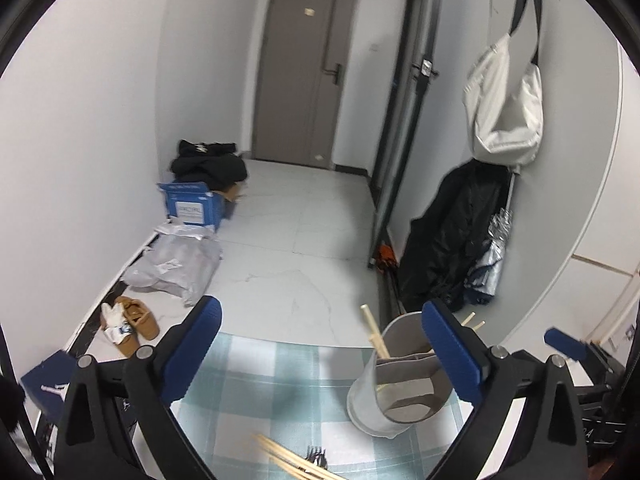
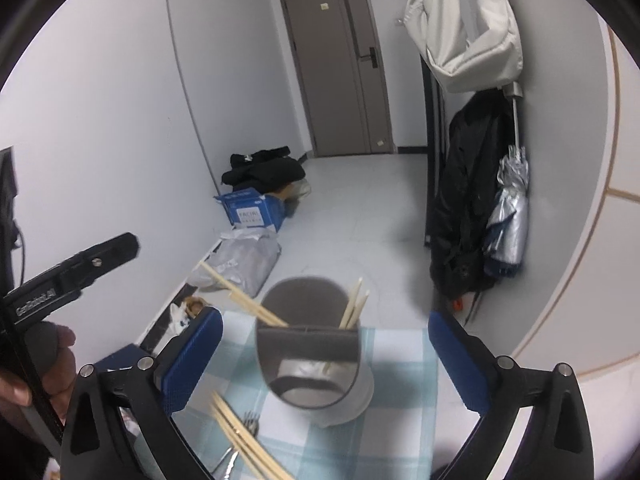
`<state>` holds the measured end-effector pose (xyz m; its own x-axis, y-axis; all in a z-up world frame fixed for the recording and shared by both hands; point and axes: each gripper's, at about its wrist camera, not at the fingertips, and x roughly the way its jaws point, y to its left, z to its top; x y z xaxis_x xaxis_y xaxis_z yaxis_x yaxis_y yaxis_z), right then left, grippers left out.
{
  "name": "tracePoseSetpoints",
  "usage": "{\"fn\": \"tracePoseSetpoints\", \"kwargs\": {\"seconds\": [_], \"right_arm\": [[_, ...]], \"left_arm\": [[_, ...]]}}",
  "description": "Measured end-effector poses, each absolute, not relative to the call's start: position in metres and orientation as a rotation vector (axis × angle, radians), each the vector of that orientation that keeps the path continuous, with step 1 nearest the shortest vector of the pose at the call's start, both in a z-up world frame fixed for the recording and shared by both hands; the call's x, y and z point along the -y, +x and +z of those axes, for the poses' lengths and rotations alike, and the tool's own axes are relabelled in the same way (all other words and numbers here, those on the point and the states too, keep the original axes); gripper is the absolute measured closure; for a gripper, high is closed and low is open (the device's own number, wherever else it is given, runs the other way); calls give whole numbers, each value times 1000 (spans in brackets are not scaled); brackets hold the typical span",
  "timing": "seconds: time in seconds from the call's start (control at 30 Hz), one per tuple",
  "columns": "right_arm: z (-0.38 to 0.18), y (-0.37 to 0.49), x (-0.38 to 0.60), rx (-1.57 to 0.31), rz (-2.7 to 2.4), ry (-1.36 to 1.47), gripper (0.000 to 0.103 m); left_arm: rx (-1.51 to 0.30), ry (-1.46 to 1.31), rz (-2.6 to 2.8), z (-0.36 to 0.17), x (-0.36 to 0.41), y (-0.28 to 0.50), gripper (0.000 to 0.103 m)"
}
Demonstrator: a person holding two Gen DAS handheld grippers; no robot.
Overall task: Organize utensils
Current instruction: 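Move both open tools back down to the chopstick pile on the cloth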
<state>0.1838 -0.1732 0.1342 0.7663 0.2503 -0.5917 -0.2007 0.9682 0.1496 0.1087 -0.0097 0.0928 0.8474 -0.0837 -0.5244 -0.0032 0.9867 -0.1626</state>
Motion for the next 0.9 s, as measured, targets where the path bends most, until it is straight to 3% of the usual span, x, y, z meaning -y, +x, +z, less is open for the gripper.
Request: {"fn": "tracePoseSetpoints", "kwargs": {"seconds": [0.3,0.7,0.9], "right_arm": [[92,166,148,-824,212,3,0],[58,112,119,-677,347,-47,0],[34,108,102,-696,418,-69,0]], "left_arm": [[-574,-159,69,65,-7,87,1],[-634,-238,89,10,-38,65,1],[-647,-349,87,-16,-52,58,2]]}}
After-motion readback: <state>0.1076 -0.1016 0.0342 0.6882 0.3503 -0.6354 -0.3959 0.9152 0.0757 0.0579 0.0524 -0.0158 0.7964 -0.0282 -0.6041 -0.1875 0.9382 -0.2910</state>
